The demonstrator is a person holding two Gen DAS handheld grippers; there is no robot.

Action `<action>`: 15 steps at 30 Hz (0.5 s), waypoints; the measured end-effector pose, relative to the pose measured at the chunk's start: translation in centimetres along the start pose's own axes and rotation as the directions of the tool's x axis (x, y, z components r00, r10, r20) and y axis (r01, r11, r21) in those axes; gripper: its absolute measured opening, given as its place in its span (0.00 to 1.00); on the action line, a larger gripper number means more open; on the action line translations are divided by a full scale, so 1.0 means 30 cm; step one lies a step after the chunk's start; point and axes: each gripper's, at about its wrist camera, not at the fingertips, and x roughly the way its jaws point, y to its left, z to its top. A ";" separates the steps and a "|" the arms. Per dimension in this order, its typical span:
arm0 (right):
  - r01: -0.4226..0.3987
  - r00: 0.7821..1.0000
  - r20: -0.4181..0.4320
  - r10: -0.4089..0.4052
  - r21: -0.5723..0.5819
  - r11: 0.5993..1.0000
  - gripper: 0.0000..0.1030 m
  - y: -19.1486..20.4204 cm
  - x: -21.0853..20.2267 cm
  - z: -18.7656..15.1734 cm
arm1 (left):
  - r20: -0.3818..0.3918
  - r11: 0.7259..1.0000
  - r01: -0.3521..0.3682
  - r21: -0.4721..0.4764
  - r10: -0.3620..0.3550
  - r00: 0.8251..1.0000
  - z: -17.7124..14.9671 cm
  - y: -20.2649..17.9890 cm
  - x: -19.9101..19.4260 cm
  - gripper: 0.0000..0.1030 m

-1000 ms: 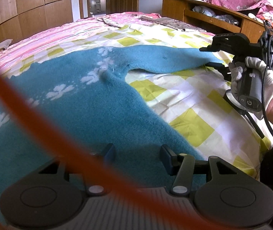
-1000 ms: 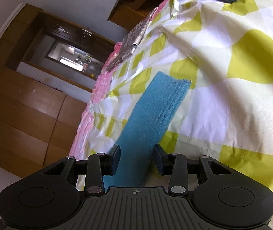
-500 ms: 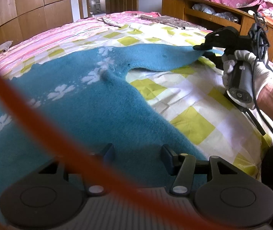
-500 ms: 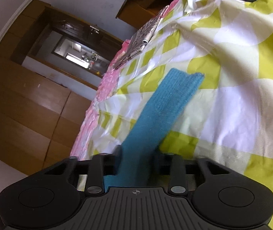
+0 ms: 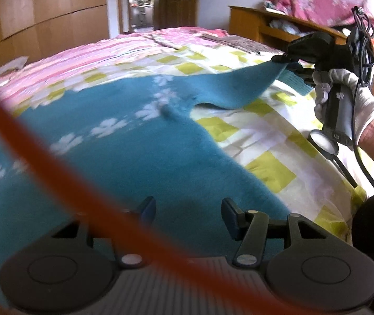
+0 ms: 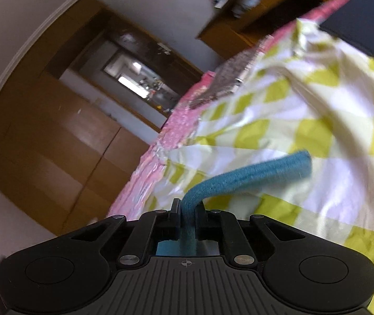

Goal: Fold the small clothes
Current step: 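Carry the sleeve across the sweater body with the right gripper and release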

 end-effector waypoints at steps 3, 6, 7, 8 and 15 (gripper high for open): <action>-0.021 0.999 -0.031 0.019 -0.071 0.997 0.10 0.092 0.014 -0.035 | -0.001 0.999 0.009 -0.049 -0.009 1.000 -0.025 0.057 -0.029 0.58; -0.059 0.997 -0.064 0.049 -0.162 0.985 0.10 0.221 0.029 -0.087 | 0.011 0.997 0.008 -0.082 -0.007 1.000 -0.045 0.111 -0.051 0.58; -0.076 0.995 -0.078 0.062 -0.187 0.979 0.10 0.268 0.036 -0.109 | 0.017 0.995 0.010 -0.096 -0.008 1.000 -0.052 0.131 -0.061 0.58; -0.094 0.993 -0.095 0.076 -0.212 0.973 0.10 0.315 0.044 -0.134 | 0.023 0.994 0.012 -0.109 -0.009 1.000 -0.061 0.148 -0.070 0.58; -0.224 0.962 -0.245 0.119 -0.466 0.856 0.10 0.678 0.120 -0.417 | 0.052 0.986 -0.005 -0.164 0.013 0.999 -0.137 0.269 -0.147 0.58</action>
